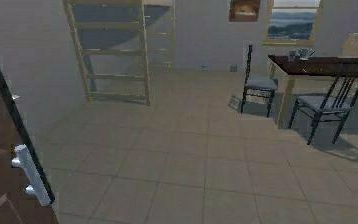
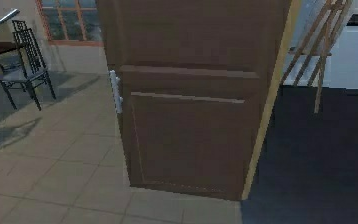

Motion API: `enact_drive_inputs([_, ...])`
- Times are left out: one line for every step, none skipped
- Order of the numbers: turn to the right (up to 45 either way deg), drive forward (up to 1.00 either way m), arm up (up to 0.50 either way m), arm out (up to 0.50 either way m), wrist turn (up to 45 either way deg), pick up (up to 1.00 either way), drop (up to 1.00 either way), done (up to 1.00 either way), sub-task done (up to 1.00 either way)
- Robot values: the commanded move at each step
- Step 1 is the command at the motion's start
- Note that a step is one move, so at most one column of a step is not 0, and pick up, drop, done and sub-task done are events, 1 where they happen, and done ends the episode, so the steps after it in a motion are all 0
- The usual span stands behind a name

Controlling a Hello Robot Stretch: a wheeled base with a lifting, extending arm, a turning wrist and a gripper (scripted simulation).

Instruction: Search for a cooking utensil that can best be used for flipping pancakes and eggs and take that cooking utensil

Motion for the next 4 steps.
enact_drive_inputs([0.0, 0.70, 0.00, 0.00, 0.0, 0.00, 0.00, 0.00, 0.00])
enact_drive_inputs([-33.0, 0.00, 0.00, 0.00, 0.0, 0.00, 0.00, 0.00, 0.00])
enact_drive_inputs([0.0, 0.40, 0.00, 0.00, 0.0, 0.00, 0.00, 0.00, 0.00])
enact_drive_inputs([-36.0, 0.00, 0.00, 0.00, 0.0, 0.00, 0.00, 0.00, 0.00])
